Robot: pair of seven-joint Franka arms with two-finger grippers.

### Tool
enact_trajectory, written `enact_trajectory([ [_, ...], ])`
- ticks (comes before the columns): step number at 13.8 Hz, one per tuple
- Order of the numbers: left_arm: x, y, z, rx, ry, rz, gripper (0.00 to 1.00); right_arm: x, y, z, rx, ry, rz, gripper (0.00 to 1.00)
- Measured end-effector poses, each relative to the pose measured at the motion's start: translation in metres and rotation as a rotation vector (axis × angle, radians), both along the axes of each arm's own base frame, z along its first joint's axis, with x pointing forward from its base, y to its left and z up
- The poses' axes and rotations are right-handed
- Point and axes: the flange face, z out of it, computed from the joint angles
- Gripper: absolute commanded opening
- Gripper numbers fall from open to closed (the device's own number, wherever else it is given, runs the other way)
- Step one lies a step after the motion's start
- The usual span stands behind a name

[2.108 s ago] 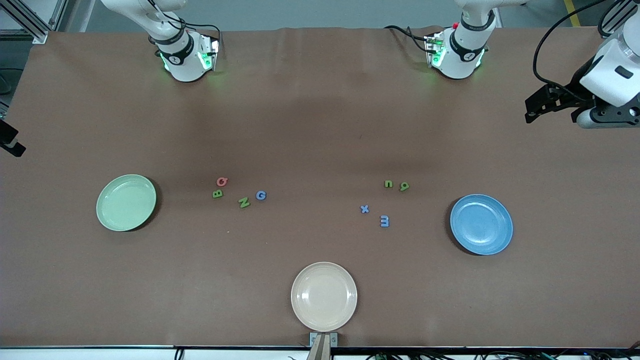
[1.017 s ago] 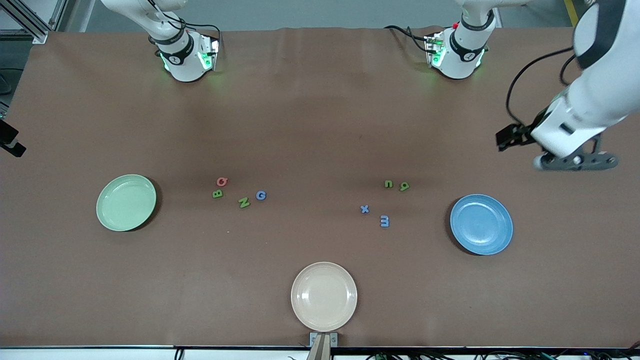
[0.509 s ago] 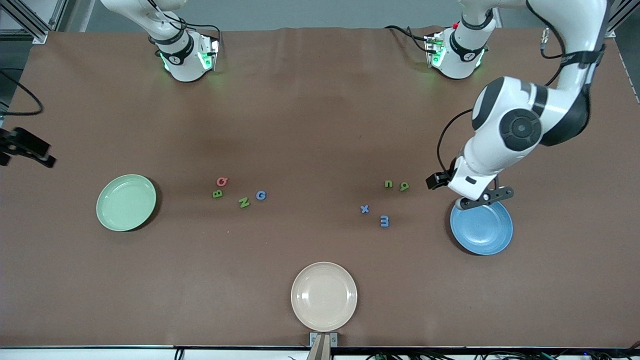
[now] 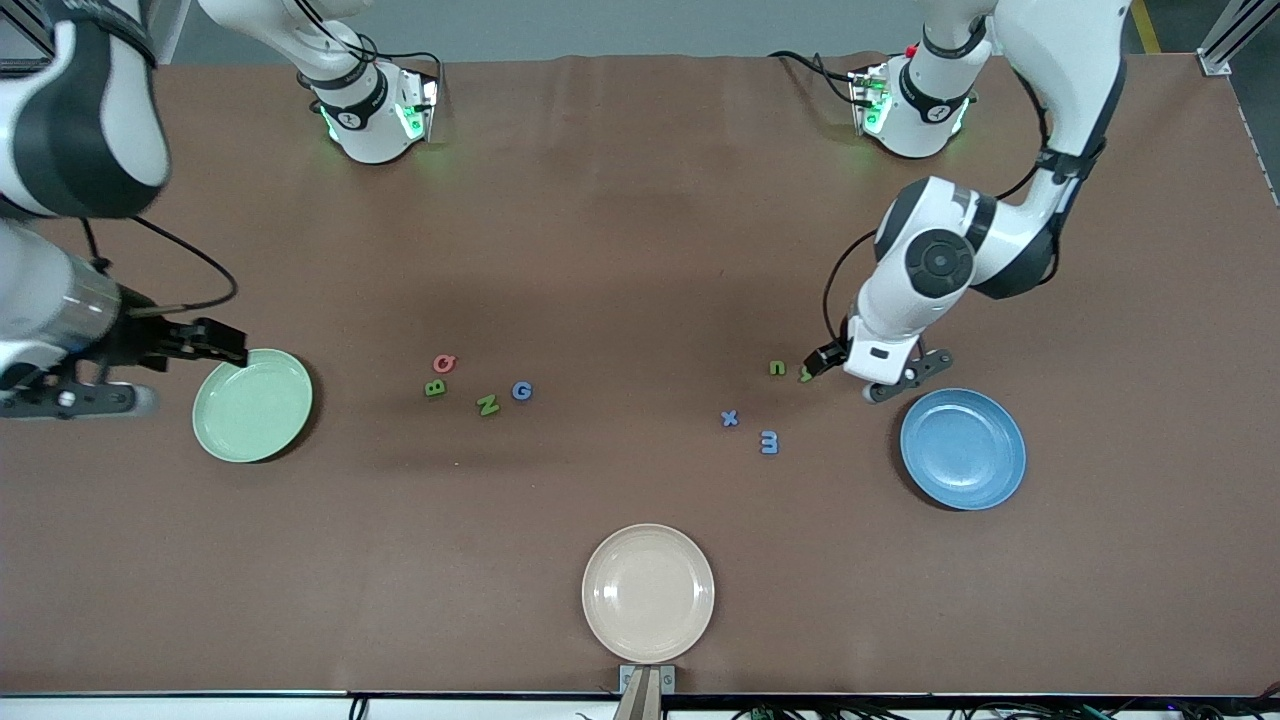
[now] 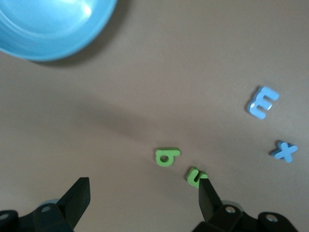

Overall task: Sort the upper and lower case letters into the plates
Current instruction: 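Grasp the green b with the left gripper while the right gripper lowers, then carry the b to the blue plate while the right gripper grasps green B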

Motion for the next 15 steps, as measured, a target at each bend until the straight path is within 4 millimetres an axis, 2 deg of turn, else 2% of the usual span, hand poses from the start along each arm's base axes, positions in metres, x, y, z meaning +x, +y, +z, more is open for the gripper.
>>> enact_trajectory([
  [2, -0.004, -0.007, -0.024, -0.023, -0.017, 0.03, 0.98, -0.001, 0.018, -0.037, -0.006, 0.014, 0.001, 1.0],
  [5, -0.005, -0.008, -0.062, -0.051, -0.022, 0.065, 0.95, -0.011, 0.056, -0.088, -0.011, 0.003, 0.014, 1.0],
  [6, -0.006, -0.009, -0.069, -0.054, -0.017, 0.071, 0.9, -0.016, 0.068, -0.107, -0.011, -0.012, 0.025, 1.0],
  [7, -0.006, -0.009, -0.073, -0.055, -0.014, 0.075, 0.84, -0.022, 0.077, -0.127, -0.01, -0.029, 0.036, 1.0],
  [10, -0.006, -0.008, -0.079, -0.039, -0.01, 0.11, 0.77, -0.042, 0.092, -0.184, -0.009, -0.061, 0.064, 1.0],
  [14, -0.006, -0.01, -0.09, 0.0, -0.02, 0.092, 0.57, -0.048, 0.113, -0.23, -0.022, -0.055, 0.103, 1.0],
  [15, -0.004, -0.011, -0.092, -0.001, -0.019, 0.096, 0.47, -0.048, 0.115, -0.241, -0.026, -0.05, 0.107, 1.0],
])
